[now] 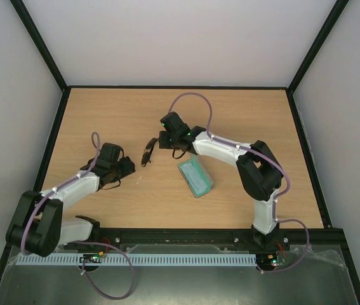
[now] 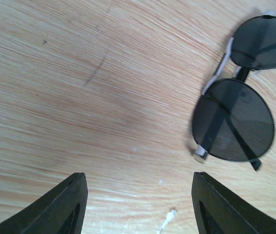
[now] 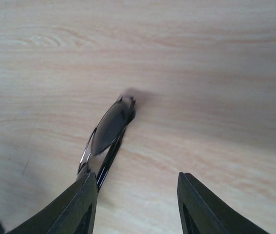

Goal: Organize the sunglasses
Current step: Adjust the sunglasses at the center of the board.

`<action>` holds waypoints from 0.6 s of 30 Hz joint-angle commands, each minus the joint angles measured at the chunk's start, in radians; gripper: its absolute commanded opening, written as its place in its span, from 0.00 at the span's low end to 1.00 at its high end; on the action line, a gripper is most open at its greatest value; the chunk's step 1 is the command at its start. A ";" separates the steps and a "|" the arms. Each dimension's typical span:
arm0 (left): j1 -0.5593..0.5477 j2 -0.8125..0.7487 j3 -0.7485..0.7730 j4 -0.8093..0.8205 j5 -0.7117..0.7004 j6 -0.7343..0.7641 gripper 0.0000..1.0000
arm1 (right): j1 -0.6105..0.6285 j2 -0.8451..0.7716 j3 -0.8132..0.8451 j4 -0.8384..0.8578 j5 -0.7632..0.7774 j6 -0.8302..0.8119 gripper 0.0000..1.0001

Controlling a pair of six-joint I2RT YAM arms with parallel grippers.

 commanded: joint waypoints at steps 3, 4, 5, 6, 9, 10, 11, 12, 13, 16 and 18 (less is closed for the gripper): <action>-0.031 -0.125 -0.100 -0.007 0.086 -0.041 0.54 | -0.069 0.099 0.138 -0.074 -0.004 -0.105 0.44; -0.040 -0.133 -0.119 0.006 0.099 -0.056 0.52 | -0.072 0.117 0.158 -0.074 -0.005 -0.118 0.43; -0.052 -0.136 -0.133 0.020 0.109 -0.071 0.49 | -0.073 0.143 0.197 -0.074 -0.009 -0.131 0.42; -0.067 -0.134 -0.144 0.034 0.114 -0.085 0.47 | -0.073 0.172 0.234 -0.076 -0.015 -0.148 0.40; -0.110 -0.104 -0.156 0.079 0.108 -0.120 0.42 | -0.074 0.253 0.336 -0.078 -0.025 -0.196 0.38; -0.117 -0.085 -0.155 0.103 0.110 -0.129 0.41 | -0.073 0.275 0.361 -0.071 -0.034 -0.206 0.38; -0.121 -0.067 -0.152 0.120 0.111 -0.136 0.40 | -0.073 0.297 0.388 -0.064 -0.043 -0.215 0.38; -0.122 -0.049 -0.150 0.140 0.113 -0.148 0.39 | -0.074 0.318 0.417 -0.065 -0.052 -0.223 0.38; -0.122 -0.029 -0.148 0.159 0.113 -0.154 0.39 | -0.072 0.339 0.444 -0.065 -0.061 -0.231 0.38; -0.124 0.032 -0.140 0.216 0.122 -0.171 0.38 | -0.073 0.396 0.519 -0.077 -0.075 -0.260 0.38; -0.124 0.074 -0.133 0.242 0.117 -0.182 0.38 | -0.073 0.427 0.560 -0.088 -0.081 -0.280 0.38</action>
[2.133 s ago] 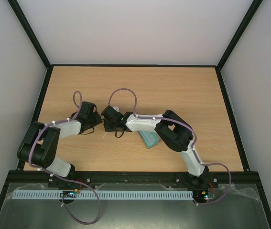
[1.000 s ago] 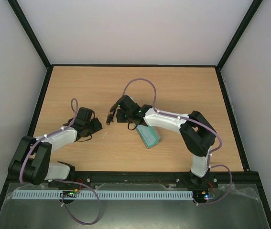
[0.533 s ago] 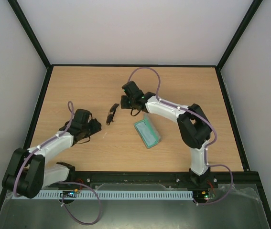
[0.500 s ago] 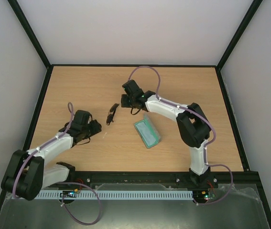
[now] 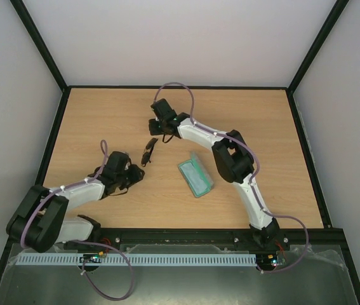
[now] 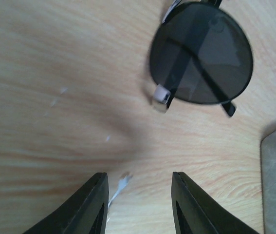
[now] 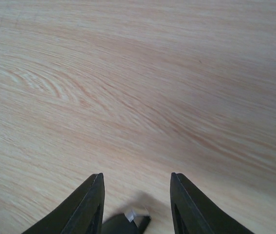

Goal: Organize the sunglasses
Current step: Adjust the sunglasses at the center of the board.

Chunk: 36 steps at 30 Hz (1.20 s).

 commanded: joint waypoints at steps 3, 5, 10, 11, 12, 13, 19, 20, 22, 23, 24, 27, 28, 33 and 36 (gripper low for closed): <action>-0.002 0.142 0.024 0.070 -0.002 -0.047 0.38 | 0.004 0.092 0.156 -0.049 -0.033 -0.092 0.38; -0.001 0.175 0.048 0.075 -0.008 -0.045 0.38 | 0.003 0.116 0.195 -0.070 -0.026 -0.103 0.38; 0.002 0.230 0.081 0.080 -0.027 -0.040 0.37 | 0.004 0.139 0.223 -0.080 -0.021 -0.133 0.39; 0.004 0.236 0.084 0.081 -0.030 -0.040 0.37 | 0.002 0.144 0.227 -0.082 -0.019 -0.138 0.39; 0.008 0.243 0.085 0.083 -0.032 -0.038 0.37 | 0.003 0.151 0.236 -0.089 -0.017 -0.145 0.39; 0.013 0.251 0.085 0.085 -0.033 -0.036 0.37 | 0.003 0.162 0.255 -0.100 -0.016 -0.150 0.39; 0.059 0.278 0.077 0.095 -0.034 -0.013 0.37 | 0.002 0.206 0.307 -0.132 -0.042 -0.170 0.39; 0.068 0.281 0.078 0.095 -0.035 -0.008 0.36 | 0.002 0.208 0.307 -0.135 -0.040 -0.171 0.39; 0.089 0.288 0.080 0.096 -0.037 0.003 0.36 | 0.004 0.210 0.302 -0.144 -0.039 -0.178 0.38; 0.099 0.295 0.083 0.098 -0.036 0.006 0.36 | 0.003 0.210 0.298 -0.149 -0.035 -0.181 0.38; 0.112 0.300 0.086 0.100 -0.032 0.011 0.36 | 0.003 0.209 0.296 -0.156 -0.028 -0.183 0.38; 0.146 0.323 0.104 0.100 -0.029 0.026 0.36 | 0.002 0.202 0.270 -0.177 -0.012 -0.187 0.36; 0.155 0.330 0.109 0.100 -0.028 0.030 0.36 | 0.003 0.192 0.251 -0.177 -0.006 -0.187 0.36; 0.193 0.372 0.147 0.104 -0.024 0.047 0.35 | 0.003 0.112 0.105 -0.155 0.015 -0.185 0.35; 0.212 0.402 0.172 0.112 -0.015 0.051 0.35 | 0.003 0.059 0.012 -0.140 0.020 -0.176 0.34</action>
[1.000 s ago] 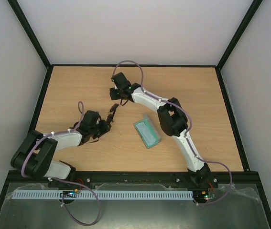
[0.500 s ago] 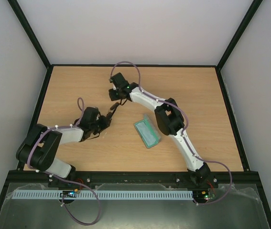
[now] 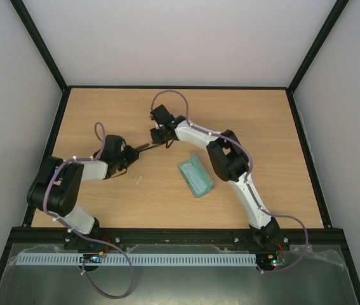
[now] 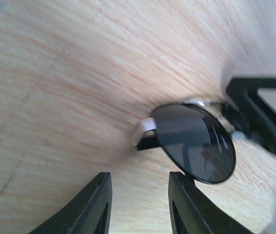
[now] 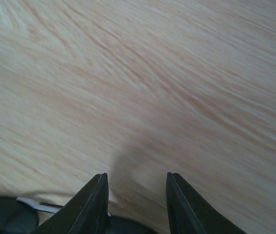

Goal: Organize the sunglasses
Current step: Adjust the sunglasses at the center of the board.

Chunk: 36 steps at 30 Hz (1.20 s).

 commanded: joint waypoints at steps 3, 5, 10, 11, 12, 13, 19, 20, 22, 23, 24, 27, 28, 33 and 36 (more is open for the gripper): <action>0.041 0.109 0.032 -0.131 -0.026 0.033 0.35 | 0.004 -0.134 -0.197 -0.006 0.022 0.013 0.34; 0.047 0.126 0.057 -0.134 -0.022 0.034 0.35 | 0.007 -0.181 -0.260 0.014 0.020 0.028 0.34; 0.049 0.163 0.106 -0.129 -0.002 0.029 0.34 | 0.022 -0.252 -0.366 0.032 0.013 0.069 0.34; 0.049 0.167 0.113 -0.128 0.001 0.028 0.34 | 0.027 -0.261 -0.380 0.032 0.006 0.075 0.34; 0.049 0.172 0.120 -0.128 0.003 0.026 0.34 | 0.033 -0.271 -0.392 0.033 0.001 0.081 0.35; 0.048 0.178 0.128 -0.127 0.006 0.026 0.34 | 0.042 -0.279 -0.405 0.031 -0.002 0.084 0.35; 0.050 0.205 0.185 -0.148 0.011 0.039 0.34 | 0.084 -0.339 -0.445 0.022 0.032 0.106 0.37; 0.051 0.206 0.193 -0.155 0.010 0.045 0.34 | 0.085 -0.358 -0.454 0.023 0.043 0.112 0.37; 0.065 0.194 0.200 -0.168 0.012 0.052 0.34 | 0.086 -0.402 -0.477 0.024 0.078 0.119 0.39; 0.076 0.181 0.198 -0.174 0.016 0.054 0.34 | 0.088 -0.427 -0.489 0.025 0.091 0.117 0.40; 0.088 0.165 0.193 -0.179 0.018 0.057 0.35 | 0.095 -0.451 -0.505 0.030 0.098 0.112 0.41; 0.125 0.105 0.175 -0.199 0.032 0.061 0.38 | 0.142 -0.504 -0.520 0.019 0.118 0.090 0.45; 0.136 0.083 0.170 -0.210 0.038 0.063 0.40 | 0.160 -0.513 -0.518 0.008 0.130 0.083 0.46; 0.175 -0.046 0.145 -0.270 0.068 0.069 0.68 | 0.232 -0.521 -0.528 -0.017 0.158 0.063 0.52; 0.182 -0.121 0.134 -0.316 0.077 0.071 0.86 | 0.260 -0.491 -0.513 -0.036 0.174 0.052 0.53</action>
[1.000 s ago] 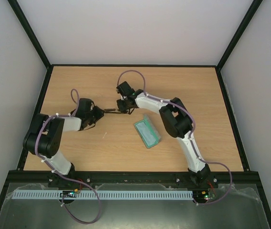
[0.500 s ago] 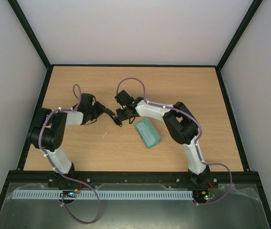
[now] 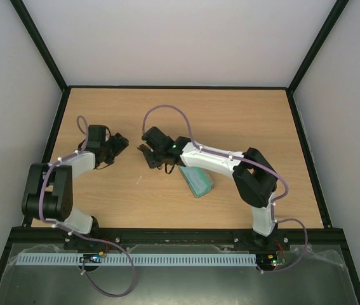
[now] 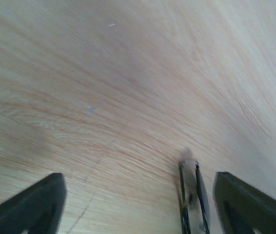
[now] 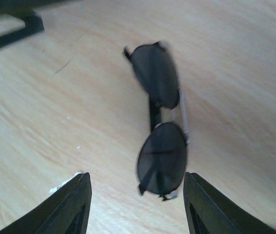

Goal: Organize the sunglasses
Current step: Adjust the sunglasses at the center of the board.

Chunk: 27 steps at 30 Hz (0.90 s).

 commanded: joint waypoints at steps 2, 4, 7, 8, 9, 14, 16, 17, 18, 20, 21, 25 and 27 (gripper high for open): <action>0.011 -0.140 -0.019 -0.111 0.033 0.020 0.99 | 0.052 0.048 0.013 -0.062 0.066 -0.027 0.54; 0.012 -0.187 -0.022 -0.140 0.035 0.024 0.99 | 0.066 0.079 0.036 -0.084 0.103 -0.017 0.55; 0.017 -0.248 -0.026 -0.179 0.039 0.034 0.99 | 0.073 0.119 0.064 -0.112 0.163 0.002 0.55; 0.018 -0.264 -0.029 -0.189 0.039 0.036 0.99 | 0.073 0.130 0.073 -0.120 0.183 0.010 0.55; 0.020 -0.276 -0.032 -0.196 0.040 0.039 0.99 | 0.073 0.141 0.083 -0.128 0.200 0.014 0.55; 0.031 -0.316 -0.055 -0.210 0.049 0.046 0.99 | 0.073 0.181 0.097 -0.132 0.212 0.020 0.55; 0.037 -0.322 -0.061 -0.210 0.054 0.049 0.99 | 0.074 0.195 0.117 -0.131 0.217 0.022 0.55; 0.041 -0.324 -0.064 -0.210 0.056 0.051 0.99 | 0.074 0.205 0.127 -0.132 0.227 0.026 0.55; 0.044 -0.324 -0.066 -0.210 0.058 0.052 0.99 | 0.073 0.214 0.133 -0.134 0.234 0.029 0.54; 0.050 -0.326 -0.069 -0.208 0.063 0.055 0.99 | 0.073 0.225 0.141 -0.132 0.239 0.034 0.51; 0.053 -0.327 -0.071 -0.208 0.064 0.056 0.99 | 0.073 0.228 0.142 -0.126 0.244 0.037 0.49; 0.068 -0.334 -0.080 -0.208 0.072 0.062 0.99 | 0.073 0.235 0.156 -0.120 0.242 0.047 0.36; 0.073 -0.335 -0.083 -0.208 0.076 0.065 0.99 | 0.072 0.239 0.166 -0.123 0.248 0.052 0.32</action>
